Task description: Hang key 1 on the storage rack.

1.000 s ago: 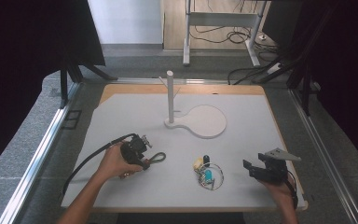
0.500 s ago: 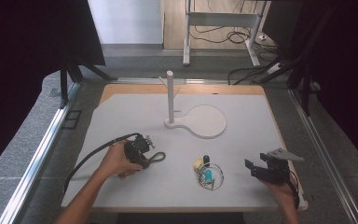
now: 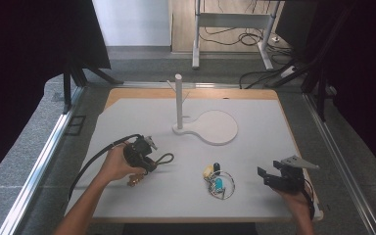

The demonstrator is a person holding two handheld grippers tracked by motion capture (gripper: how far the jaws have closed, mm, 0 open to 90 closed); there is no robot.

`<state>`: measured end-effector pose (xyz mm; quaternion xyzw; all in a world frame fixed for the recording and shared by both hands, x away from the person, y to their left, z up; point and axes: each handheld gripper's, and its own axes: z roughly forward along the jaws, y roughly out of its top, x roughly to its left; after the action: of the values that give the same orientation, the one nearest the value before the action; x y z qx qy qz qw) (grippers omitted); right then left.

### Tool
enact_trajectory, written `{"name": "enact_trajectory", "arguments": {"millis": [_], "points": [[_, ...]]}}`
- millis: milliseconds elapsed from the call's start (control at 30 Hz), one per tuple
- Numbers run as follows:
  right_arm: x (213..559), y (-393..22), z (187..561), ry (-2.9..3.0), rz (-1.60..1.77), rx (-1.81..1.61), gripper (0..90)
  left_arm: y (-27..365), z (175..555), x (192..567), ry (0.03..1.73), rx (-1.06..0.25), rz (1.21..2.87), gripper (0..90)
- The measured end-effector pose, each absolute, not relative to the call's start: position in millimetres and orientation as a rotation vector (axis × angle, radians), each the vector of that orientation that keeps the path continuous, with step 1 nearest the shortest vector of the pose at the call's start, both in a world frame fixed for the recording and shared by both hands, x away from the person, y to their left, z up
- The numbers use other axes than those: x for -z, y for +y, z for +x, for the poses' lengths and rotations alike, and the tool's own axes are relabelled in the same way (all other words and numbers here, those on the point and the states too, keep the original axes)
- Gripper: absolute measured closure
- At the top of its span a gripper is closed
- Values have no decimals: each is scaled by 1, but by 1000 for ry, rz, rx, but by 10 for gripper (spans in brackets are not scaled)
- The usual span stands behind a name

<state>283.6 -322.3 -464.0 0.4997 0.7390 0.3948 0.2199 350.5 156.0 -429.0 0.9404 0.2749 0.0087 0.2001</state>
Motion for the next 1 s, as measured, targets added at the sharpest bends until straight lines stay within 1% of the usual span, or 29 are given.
{"name": "enact_trajectory", "arguments": {"millis": [267,533,833,1000], "points": [[466,-322,284,2046,1387,-1091,288,171,352,411,765,-26,2515,671],[466,-322,284,2047,1392,-1097,288,184,357,399,777,3,2448,671],[467,-322,284,2046,1396,-1103,288,188,362,390,790,-6,2417,671],[467,-323,284,2046,1400,-1104,289,187,367,387,788,-10,2434,671]]}}
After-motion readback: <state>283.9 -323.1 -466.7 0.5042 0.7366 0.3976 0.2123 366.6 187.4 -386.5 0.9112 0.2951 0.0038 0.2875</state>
